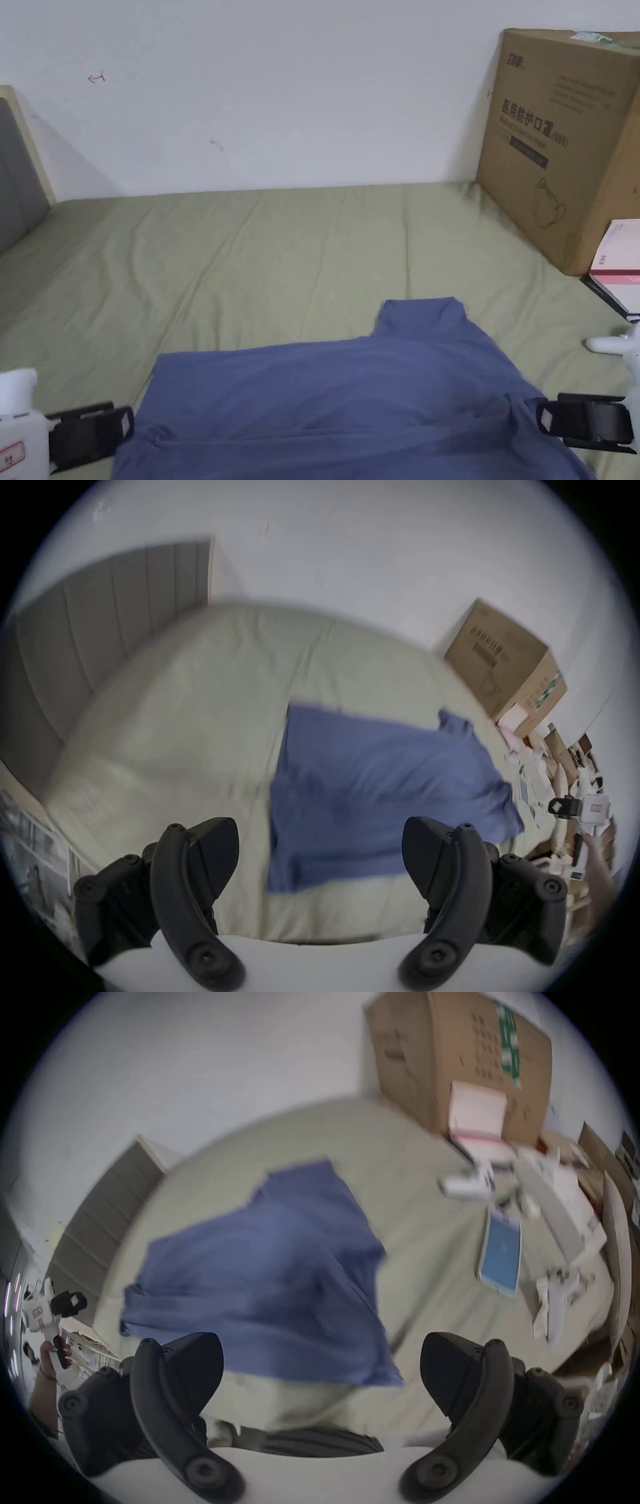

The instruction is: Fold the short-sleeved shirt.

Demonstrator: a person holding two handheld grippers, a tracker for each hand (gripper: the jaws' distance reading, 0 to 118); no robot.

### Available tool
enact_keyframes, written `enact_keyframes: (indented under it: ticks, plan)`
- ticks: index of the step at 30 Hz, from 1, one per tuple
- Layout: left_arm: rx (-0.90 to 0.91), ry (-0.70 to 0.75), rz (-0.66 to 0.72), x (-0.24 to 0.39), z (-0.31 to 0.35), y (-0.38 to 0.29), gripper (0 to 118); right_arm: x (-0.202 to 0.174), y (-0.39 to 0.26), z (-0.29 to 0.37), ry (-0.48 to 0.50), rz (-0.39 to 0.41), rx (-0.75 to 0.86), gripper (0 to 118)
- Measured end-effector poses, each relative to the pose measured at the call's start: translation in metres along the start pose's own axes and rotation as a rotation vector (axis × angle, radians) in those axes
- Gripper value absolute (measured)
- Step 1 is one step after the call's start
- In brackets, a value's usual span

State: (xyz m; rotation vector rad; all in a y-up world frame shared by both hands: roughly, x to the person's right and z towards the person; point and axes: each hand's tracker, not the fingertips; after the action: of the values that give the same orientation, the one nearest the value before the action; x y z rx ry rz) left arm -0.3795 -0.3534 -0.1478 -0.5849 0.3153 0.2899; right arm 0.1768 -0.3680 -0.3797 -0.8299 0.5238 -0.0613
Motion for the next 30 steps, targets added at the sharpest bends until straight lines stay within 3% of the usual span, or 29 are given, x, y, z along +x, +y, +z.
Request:
enact_keyframes:
  ticks: [1, 3, 4, 6, 7, 10, 13, 16, 20, 21, 22, 23, 24, 25, 30]
  plan:
    - [0.085, 0.003, -0.034, 0.012, 0.013, 0.005, 101, -0.011, 0.002, 0.010, 0.044, 0.024, 0.065, 113]
    - [0.230, -0.016, -0.042, 0.033, 0.033, 0.012, 89, -0.028, 0.003, 0.023, 0.124, 0.037, 0.181, 105]
    - [0.272, -0.038, -0.010, 0.041, 0.039, 0.013, 75, -0.036, 0.004, 0.028, 0.154, 0.035, 0.233, 91]
    - [0.301, -0.094, 0.045, 0.054, 0.038, 0.018, 19, -0.050, 0.004, 0.028, 0.183, 0.019, 0.289, 8]
    - [0.314, -0.099, 0.061, 0.061, 0.037, 0.018, 0, -0.057, 0.003, 0.028, 0.159, 0.015, 0.337, 0]
    - [0.347, -0.134, 0.057, 0.070, 0.031, 0.025, 0, -0.062, 0.012, 0.018, 0.248, -0.010, 0.366, 0]
    - [0.314, -0.138, 0.044, 0.067, 0.011, 0.049, 0, -0.059, 0.026, 0.003, 0.293, -0.155, 0.401, 0]
    - [0.075, -0.109, 0.030, 0.049, -0.048, 0.092, 0, -0.047, 0.046, -0.017, 0.353, -0.266, 0.428, 0]
    - [-0.287, -0.017, -0.022, 0.013, -0.158, 0.119, 0, -0.045, 0.068, -0.038, 0.334, -0.246, 0.420, 0]
    - [-0.324, -0.006, -0.020, 0.002, -0.182, 0.120, 0, -0.044, 0.071, -0.041, 0.334, -0.233, 0.416, 0]
    - [-0.366, 0.000, -0.007, -0.002, -0.202, 0.118, 14, -0.045, 0.073, -0.044, 0.326, -0.215, 0.408, 0]
    - [-0.387, 0.002, 0.022, -0.012, -0.221, 0.115, 64, -0.043, 0.075, -0.051, 0.313, -0.202, 0.398, 0]
    - [-0.398, 0.014, 0.031, -0.019, -0.238, 0.113, 98, -0.043, 0.076, -0.055, 0.302, -0.195, 0.387, 0]
    - [-0.422, 0.019, 0.030, -0.026, -0.257, 0.108, 109, -0.042, 0.076, -0.060, 0.293, -0.190, 0.372, 0]
    - [-0.454, 0.053, -0.025, -0.044, -0.325, 0.082, 106, -0.037, 0.076, -0.086, 0.302, -0.210, 0.275, 0]
